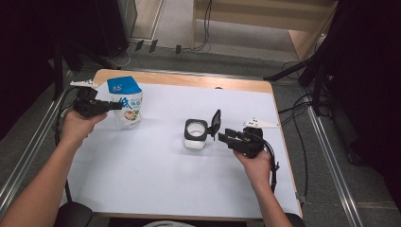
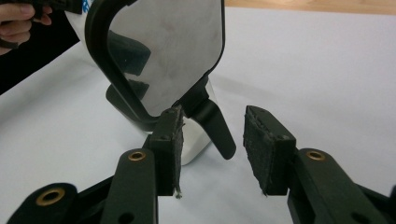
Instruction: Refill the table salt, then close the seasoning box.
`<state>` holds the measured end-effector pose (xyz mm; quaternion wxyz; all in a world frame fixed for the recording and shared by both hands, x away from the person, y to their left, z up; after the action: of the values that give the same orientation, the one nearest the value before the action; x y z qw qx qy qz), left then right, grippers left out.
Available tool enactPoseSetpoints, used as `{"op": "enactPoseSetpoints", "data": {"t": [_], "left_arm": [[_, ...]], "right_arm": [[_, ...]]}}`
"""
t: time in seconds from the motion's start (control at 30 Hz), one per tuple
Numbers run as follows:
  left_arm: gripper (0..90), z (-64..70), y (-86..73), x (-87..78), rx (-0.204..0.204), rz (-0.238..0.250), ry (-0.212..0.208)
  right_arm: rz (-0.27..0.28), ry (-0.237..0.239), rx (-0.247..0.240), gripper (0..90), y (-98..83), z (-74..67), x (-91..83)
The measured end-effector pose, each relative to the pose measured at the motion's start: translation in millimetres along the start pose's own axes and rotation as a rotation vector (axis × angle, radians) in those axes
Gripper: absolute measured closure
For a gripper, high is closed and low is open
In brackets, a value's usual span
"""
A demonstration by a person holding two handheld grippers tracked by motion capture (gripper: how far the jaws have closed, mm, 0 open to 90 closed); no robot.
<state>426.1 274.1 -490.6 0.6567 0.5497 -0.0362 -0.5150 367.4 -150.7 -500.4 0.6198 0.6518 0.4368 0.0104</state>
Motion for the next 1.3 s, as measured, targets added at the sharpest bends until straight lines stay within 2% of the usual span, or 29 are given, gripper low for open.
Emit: {"op": "enactPoseSetpoints", "data": {"t": [0.2,0.43,0.57,0.6,0.73,0.87,1.0,1.1,1.23,1.3], "left_arm": [[83.5,1.8,-0.9,-0.8,0.007,0.014,-0.005],[72.8,5.3,-2.6,-2.4,0.018,0.008,-0.024],[68.2,6.0,-3.9,-3.0,0.019,0.008,-0.011],[64.7,6.4,-4.1,-3.7,0.019,0.009,-0.012],[54.9,7.4,-6.4,-7.6,0.022,0.013,0.004],[49.3,10.4,-10.6,-13.1,0.020,0.005,0.019],[46.4,12.6,-17.5,-18.3,0.025,-0.018,0.041],[45.7,17.8,-24.0,-23.3,0.024,-0.017,0.033],[45.5,25.7,-34.6,-30.0,0.035,-0.029,0.051],[45.5,30.5,-39.4,-33.7,0.031,-0.020,0.042]], "right_arm": [[-0.004,-0.005,0.005,61.0,3.2,2.3,2.2],[0.000,0.001,0.019,66.9,9.5,5.1,3.8],[0.006,0.014,0.040,72.1,12.8,6.6,6.1],[0.000,0.021,0.046,75.3,14.0,6.0,6.2],[0.016,0.038,0.041,83.8,22.8,5.0,6.1],[0.014,0.043,0.032,87.2,29.0,4.5,9.5],[0.013,0.061,0.029,87.8,34.4,0.0,12.6],[0.014,0.059,0.023,89.0,36.5,-2.3,14.7],[0.012,0.061,0.017,89.0,38.7,-3.8,15.1],[0.012,0.064,0.011,89.0,40.7,-4.7,15.2]]}}
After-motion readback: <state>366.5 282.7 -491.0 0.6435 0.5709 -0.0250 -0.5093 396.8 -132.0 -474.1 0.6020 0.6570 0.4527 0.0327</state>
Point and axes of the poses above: each handheld gripper's, and its own axes: x roughly forward along the jaws, y roughly out of its top, z roughly to its right, the point moved 7 cm from there along x, roughly forward along the jaws, and after that the axes turned 8 degrees about -y, right-handed, at the moved point
